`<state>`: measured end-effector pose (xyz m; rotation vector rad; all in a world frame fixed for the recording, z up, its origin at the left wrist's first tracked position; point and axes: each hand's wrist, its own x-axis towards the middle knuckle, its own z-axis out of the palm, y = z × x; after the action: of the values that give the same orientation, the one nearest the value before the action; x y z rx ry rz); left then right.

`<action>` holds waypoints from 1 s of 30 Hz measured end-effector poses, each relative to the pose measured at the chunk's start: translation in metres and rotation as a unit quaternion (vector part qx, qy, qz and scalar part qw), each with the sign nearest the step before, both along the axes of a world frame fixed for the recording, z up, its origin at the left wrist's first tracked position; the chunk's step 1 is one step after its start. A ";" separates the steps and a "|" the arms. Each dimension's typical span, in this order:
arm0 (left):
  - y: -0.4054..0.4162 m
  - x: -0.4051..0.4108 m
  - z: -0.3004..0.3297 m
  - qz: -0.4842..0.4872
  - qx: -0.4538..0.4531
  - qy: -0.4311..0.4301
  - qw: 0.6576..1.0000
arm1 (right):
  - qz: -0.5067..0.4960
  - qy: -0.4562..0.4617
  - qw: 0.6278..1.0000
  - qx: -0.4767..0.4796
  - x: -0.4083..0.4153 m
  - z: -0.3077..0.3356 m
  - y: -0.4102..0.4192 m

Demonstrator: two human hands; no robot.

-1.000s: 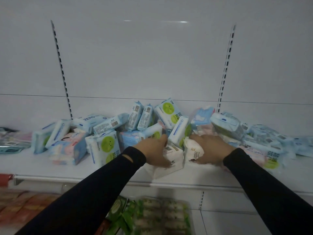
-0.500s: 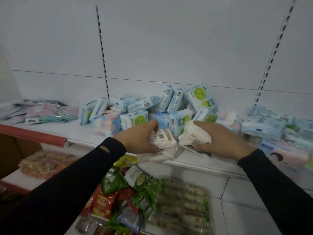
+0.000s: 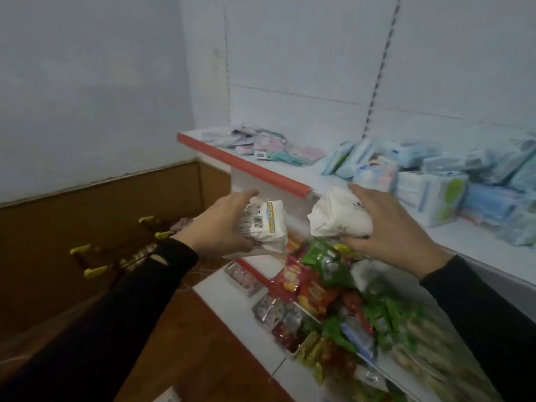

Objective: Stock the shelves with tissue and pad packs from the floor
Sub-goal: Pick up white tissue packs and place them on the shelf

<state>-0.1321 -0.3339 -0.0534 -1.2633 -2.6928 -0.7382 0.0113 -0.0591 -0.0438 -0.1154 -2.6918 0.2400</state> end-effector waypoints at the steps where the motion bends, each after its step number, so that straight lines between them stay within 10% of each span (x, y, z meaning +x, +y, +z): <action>1: -0.033 -0.008 -0.012 0.030 -0.013 -0.004 0.999 | 0.027 -0.012 1.000 0.004 -0.023 -0.009 -0.026; 17: -0.367 -0.041 -0.319 0.344 -0.130 -0.292 0.883 | 0.308 -0.293 0.904 0.036 -0.252 -0.323 -0.340; 30: -0.327 -0.062 -0.855 0.348 -0.189 -0.380 0.836 | 0.323 -0.430 0.838 0.097 -0.283 -0.860 -0.354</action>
<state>-0.1940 -0.6606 -0.9081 0.1762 -3.6721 -0.6967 -0.2713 -0.4129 -0.9041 0.9984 -3.5269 0.1166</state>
